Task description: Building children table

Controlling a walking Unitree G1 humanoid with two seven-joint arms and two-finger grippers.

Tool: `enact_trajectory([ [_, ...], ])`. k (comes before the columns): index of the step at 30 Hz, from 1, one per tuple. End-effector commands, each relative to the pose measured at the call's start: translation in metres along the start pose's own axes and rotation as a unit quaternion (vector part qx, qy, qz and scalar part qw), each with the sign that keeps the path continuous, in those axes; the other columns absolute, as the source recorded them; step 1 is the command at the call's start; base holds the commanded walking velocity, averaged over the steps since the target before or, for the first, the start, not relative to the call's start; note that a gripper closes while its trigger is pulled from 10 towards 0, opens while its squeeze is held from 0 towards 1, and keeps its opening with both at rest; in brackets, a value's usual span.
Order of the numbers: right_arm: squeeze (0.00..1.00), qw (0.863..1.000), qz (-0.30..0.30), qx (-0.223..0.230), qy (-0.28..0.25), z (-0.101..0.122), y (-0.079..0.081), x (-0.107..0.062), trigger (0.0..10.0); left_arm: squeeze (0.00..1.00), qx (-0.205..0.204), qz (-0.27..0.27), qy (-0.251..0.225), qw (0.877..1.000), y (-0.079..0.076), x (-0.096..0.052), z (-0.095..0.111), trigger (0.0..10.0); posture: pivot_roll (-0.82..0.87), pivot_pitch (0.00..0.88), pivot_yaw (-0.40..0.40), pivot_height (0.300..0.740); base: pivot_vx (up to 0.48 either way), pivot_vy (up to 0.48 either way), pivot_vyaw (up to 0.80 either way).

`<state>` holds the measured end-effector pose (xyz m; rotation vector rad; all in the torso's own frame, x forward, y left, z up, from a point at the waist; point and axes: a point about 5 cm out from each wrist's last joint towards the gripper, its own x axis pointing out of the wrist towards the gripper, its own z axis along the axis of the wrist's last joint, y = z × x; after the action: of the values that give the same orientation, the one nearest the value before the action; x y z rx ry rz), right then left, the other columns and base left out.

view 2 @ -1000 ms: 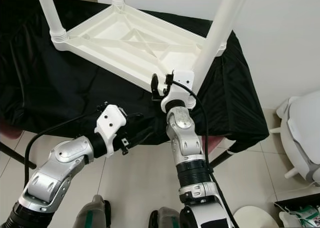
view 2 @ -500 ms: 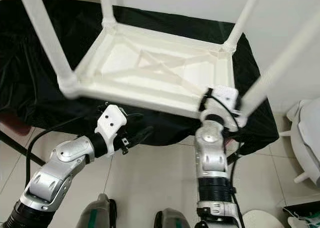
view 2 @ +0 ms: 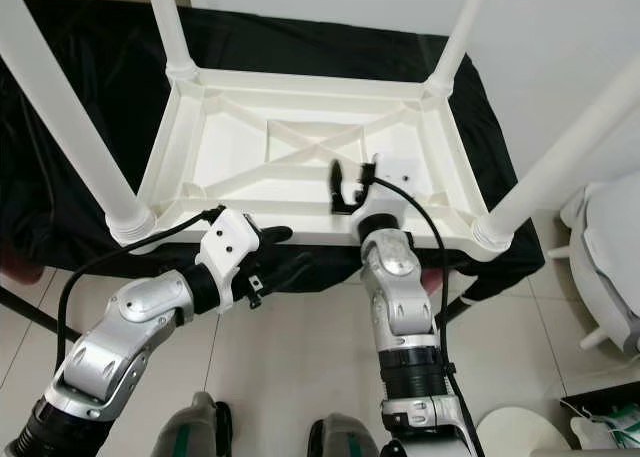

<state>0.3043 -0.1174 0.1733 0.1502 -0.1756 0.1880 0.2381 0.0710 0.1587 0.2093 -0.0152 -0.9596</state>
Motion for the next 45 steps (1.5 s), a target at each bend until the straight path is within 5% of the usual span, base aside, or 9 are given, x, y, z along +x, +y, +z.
enact_trajectory([
  [1,0.00,1.000,0.022,0.011,0.003,0.000,0.004,-0.002,10.0,0.00,0.003,0.005,0.007,1.000,0.000,0.000,-0.003,10.0,-0.03,0.059,-0.041,0.740,0.000,0.000,0.00],
  [9,0.00,0.998,0.054,0.028,-0.016,0.009,0.005,-0.010,10.0,0.00,0.014,0.010,0.018,1.000,0.000,0.007,-0.006,10.0,-0.02,0.051,-0.047,0.740,0.000,0.000,0.00],
  [17,0.00,0.999,0.005,-0.011,-0.045,0.016,-0.012,-0.018,10.0,0.00,0.015,0.020,0.034,0.999,0.000,0.032,-0.010,10.0,-0.04,0.047,-0.036,0.740,0.000,0.000,0.00],
  [45,0.00,0.997,0.024,0.016,-0.078,0.034,0.008,-0.026,10.0,0.00,0.019,0.129,0.097,0.987,0.022,0.081,-0.018,10.0,-0.06,0.132,-0.004,0.740,0.000,0.000,0.00],
])
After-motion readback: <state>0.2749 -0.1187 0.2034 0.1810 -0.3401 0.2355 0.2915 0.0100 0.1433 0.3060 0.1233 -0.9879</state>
